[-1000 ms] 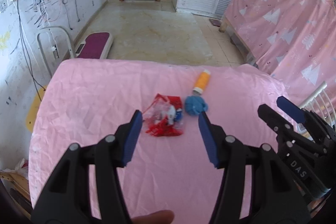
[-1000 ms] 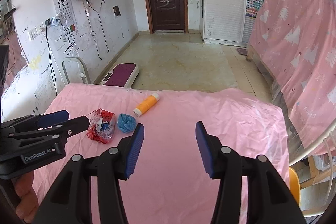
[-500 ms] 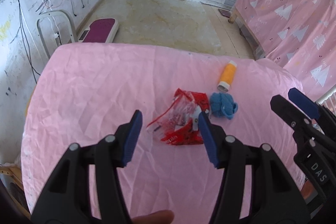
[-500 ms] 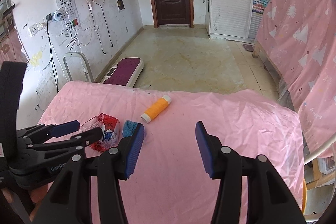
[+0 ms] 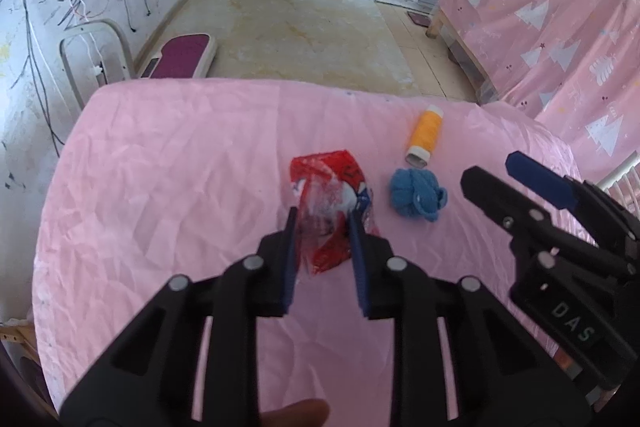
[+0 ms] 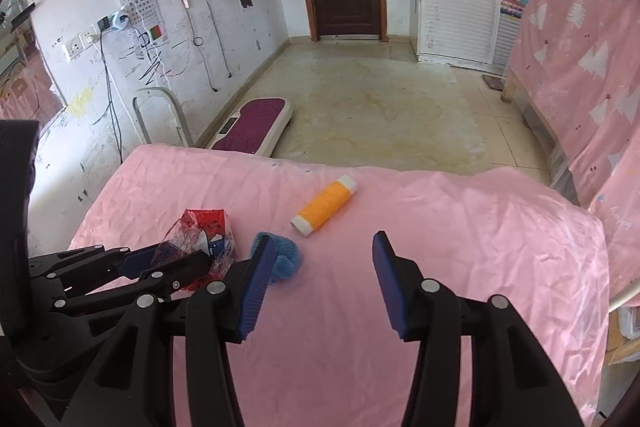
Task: Collect trash
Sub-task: 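Grasp the small red bag with the left tool while the right tool grasps the blue cloth, then carry the red bag and blue cloth over the orange basin with both tools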
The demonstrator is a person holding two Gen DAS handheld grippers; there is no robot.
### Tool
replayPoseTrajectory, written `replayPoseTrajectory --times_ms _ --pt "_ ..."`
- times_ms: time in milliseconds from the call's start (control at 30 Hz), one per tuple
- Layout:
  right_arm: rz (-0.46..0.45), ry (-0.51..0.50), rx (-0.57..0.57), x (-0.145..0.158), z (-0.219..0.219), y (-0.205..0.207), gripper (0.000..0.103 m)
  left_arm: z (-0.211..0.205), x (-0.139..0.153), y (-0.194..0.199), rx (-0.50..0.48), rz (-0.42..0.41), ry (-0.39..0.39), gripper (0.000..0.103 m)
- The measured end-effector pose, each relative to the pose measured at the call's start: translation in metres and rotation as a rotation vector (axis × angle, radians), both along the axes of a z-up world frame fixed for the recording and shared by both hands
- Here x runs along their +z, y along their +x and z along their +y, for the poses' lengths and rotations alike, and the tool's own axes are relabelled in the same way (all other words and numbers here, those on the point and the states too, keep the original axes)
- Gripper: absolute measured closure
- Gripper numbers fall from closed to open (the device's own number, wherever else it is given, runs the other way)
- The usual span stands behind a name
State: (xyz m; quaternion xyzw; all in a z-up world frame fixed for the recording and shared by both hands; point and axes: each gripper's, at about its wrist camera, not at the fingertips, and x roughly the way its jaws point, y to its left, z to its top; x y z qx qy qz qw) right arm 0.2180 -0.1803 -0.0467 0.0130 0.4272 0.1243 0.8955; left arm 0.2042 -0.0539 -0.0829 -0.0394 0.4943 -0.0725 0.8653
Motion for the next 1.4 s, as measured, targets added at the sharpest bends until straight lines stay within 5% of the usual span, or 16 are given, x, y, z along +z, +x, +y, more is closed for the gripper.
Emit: replayPoseTrajectory --times_ms 267,733,1033,1400 --pt "0.034 0.019 0.058 -0.008 0.019 0.007 0.062 0.028 0.009 -0.009 0.098 -0.011 0.012 0.081" --pt "0.046 -0.048 0.097 -0.025 0.046 0.012 0.063 0.046 0.012 -0.02 0.118 -0.028 -0.018 0.081" --pt "0.045 -0.105 0.087 -0.033 0.057 0.015 0.085 0.043 0.019 -0.025 0.118 -0.044 -0.008 0.081" --pt "-0.038 -0.079 0.074 -0.004 0.041 -0.014 0.085 0.032 0.039 -0.043 0.113 -0.089 0.013 0.081"
